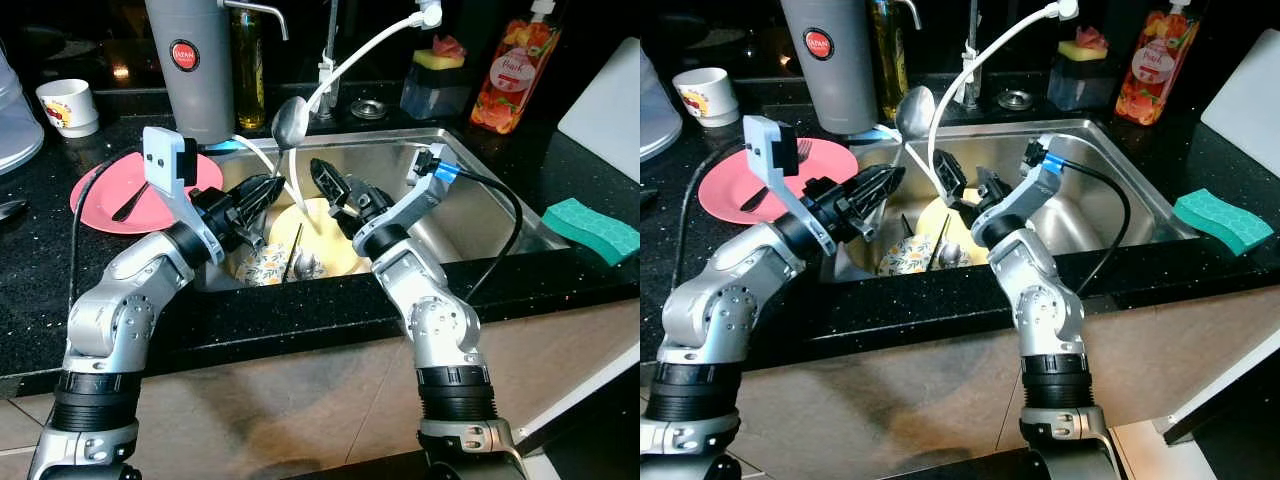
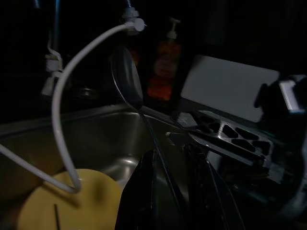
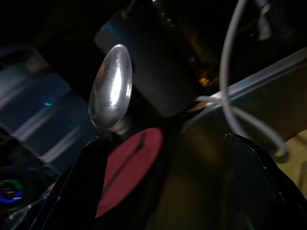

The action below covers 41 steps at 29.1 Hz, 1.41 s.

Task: Kitchen organization

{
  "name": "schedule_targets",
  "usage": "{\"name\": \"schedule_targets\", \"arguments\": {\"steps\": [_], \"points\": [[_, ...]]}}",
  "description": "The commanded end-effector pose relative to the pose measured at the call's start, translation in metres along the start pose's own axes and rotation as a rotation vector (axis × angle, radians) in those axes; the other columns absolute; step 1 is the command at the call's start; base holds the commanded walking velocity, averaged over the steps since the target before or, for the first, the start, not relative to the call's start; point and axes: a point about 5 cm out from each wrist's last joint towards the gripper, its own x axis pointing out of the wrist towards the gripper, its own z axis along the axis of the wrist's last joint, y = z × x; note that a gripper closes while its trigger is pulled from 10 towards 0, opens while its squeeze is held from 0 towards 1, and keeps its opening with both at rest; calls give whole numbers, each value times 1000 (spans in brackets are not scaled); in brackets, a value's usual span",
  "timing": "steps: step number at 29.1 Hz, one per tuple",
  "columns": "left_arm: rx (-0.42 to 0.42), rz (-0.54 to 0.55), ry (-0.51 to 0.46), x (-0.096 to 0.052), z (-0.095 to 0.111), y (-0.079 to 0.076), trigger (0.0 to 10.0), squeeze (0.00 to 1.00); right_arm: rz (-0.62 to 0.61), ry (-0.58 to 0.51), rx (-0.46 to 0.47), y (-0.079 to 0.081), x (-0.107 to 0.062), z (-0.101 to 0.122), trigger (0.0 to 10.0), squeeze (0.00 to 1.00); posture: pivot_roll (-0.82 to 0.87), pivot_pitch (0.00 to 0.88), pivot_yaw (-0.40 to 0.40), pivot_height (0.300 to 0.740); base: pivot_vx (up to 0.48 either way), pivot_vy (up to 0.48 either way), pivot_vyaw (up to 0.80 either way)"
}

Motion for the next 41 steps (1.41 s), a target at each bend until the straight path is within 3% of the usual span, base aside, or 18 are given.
{"name": "schedule_targets", "arguments": {"steps": [1, 16, 17, 18, 19, 33, 41], "points": [[-37, -56, -12, -1, 1, -9, 0, 0, 75, 1, 166, 26, 7, -12, 10000, 0, 52, 103, -25, 740, 0, 0, 0], [-127, -164, 28, -3, -4, -25, 0, 0, 98, 92, 206, 30, 6, -20, 9961, 0, 48, 97, -28, 740, 0, 0, 0], [-130, -165, 30, -4, -4, -25, 0, 0, 96, 92, 210, 29, 6, -19, 2353, 0, 48, 97, -28, 740, 0, 0, 0], [-130, -165, 30, -4, -4, -25, 0, 0, 96, 92, 210, 29, 6, -19, 2353, 0, 48, 97, -28, 740, 0, 0, 0], [-131, -164, 31, -4, -4, -25, 0, 0, 89, 84, 217, 28, 6, -19, 0, 0, 50, 96, -28, 740, 0, 0, 0], [-155, -165, 73, -5, -9, -27, 0, 0, 99, 53, 234, 27, 6, -13, 0, 0, 48, 88, -27, 740, 0, 0, 0], [-116, -117, 72, -4, -7, -22, 0, 0, 94, 44, 237, 25, 5, -12, 0, 0, 44, 83, -37, 740, 0, 0, 0]]}}
